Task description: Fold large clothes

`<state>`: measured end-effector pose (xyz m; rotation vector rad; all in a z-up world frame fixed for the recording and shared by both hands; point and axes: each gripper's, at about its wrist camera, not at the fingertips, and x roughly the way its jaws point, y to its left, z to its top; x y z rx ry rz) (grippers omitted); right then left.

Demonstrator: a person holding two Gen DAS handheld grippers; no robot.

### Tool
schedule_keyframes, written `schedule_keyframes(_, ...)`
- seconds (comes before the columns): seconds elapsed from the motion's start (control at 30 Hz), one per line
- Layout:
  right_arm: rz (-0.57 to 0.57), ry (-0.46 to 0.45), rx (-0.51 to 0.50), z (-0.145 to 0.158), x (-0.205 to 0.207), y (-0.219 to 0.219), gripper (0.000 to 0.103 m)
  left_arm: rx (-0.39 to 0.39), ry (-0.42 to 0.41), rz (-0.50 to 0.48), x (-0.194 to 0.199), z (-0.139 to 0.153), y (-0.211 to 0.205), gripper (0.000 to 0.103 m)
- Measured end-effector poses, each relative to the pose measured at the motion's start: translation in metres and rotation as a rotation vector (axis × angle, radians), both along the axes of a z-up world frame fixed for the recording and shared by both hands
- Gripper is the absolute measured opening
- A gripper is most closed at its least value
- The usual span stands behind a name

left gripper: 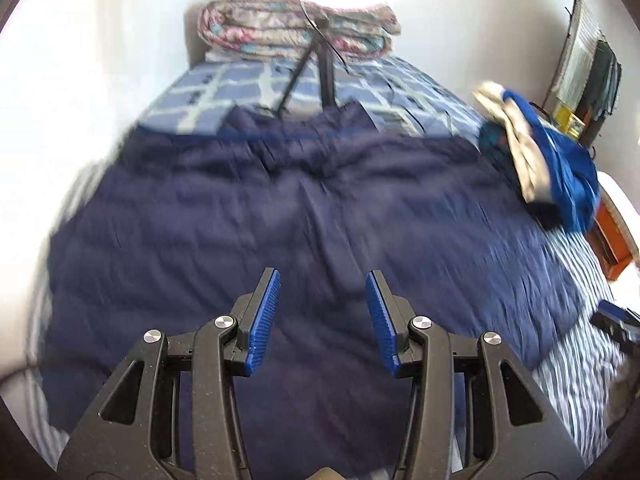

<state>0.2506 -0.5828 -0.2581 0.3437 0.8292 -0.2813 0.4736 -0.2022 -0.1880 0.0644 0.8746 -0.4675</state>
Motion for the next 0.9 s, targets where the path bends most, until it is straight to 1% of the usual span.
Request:
schedule_keyframes(0.07, -0.045, 0.008, 0.069, -0.011, -0.006, -0.006, 0.084, 0.033, 0.016, -0.028, -0.011, -0.015, -0.010, 0.046)
schedule_keyframes(0.13, -0.085, -0.002, 0.161, -0.024, -0.012, -0.012, 0.084, 0.053, 0.022, -0.026, -0.018, -0.026, -0.017, 0.046)
schedule_keyframes(0.23, -0.104, -0.010, 0.236, -0.037, -0.012, -0.015, 0.084, 0.088, 0.035, -0.030, -0.019, -0.043, -0.024, 0.046)
schedule_keyframes(0.3, -0.107, -0.016, 0.261, -0.042, -0.006, -0.016, 0.086, 0.114, 0.013, -0.041, -0.023, -0.052, -0.027, 0.046)
schedule_keyframes(0.4, -0.101, -0.045, 0.278, -0.042, 0.001, -0.013, 0.087, 0.115, -0.003, -0.046, -0.026, -0.052, -0.026, 0.046)
schedule_keyframes(0.5, -0.098, -0.069, 0.323, -0.040, 0.004, -0.013, 0.087, 0.075, -0.008, -0.017, -0.032, -0.043, -0.015, 0.046)
schedule_keyframes(0.53, -0.101, -0.066, 0.326, -0.039, 0.007, -0.013, 0.087, 0.048, -0.013, -0.009, -0.038, -0.037, -0.010, 0.046)
schedule_keyframes(0.6, -0.114, -0.062, 0.321, -0.039, 0.012, -0.013, 0.087, 0.020, -0.024, -0.015, -0.049, -0.029, -0.005, 0.046)
schedule_keyframes(0.7, -0.143, -0.060, 0.340, -0.040, 0.020, -0.015, 0.087, 0.013, -0.031, -0.023, -0.063, -0.028, -0.003, 0.045)
schedule_keyframes(0.73, -0.155, -0.058, 0.347, -0.040, 0.024, -0.016, 0.086, 0.024, -0.033, -0.028, -0.066, -0.030, -0.005, 0.046)
schedule_keyframes(0.8, -0.160, -0.046, 0.334, -0.040, 0.032, -0.013, 0.080, 0.042, -0.034, -0.029, -0.064, -0.034, -0.008, 0.046)
schedule_keyframes(0.83, -0.154, -0.041, 0.321, -0.039, 0.035, -0.012, 0.072, 0.030, -0.015, -0.025, -0.062, -0.037, -0.007, 0.046)
schedule_keyframes(0.87, -0.142, -0.035, 0.302, -0.038, 0.039, -0.010, 0.061, 0.019, 0.002, -0.020, -0.058, -0.039, -0.007, 0.046)
schedule_keyframes(0.9, -0.126, -0.024, 0.279, -0.036, 0.044, -0.006, 0.054, 0.022, 0.008, -0.024, -0.056, -0.042, -0.008, 0.046)
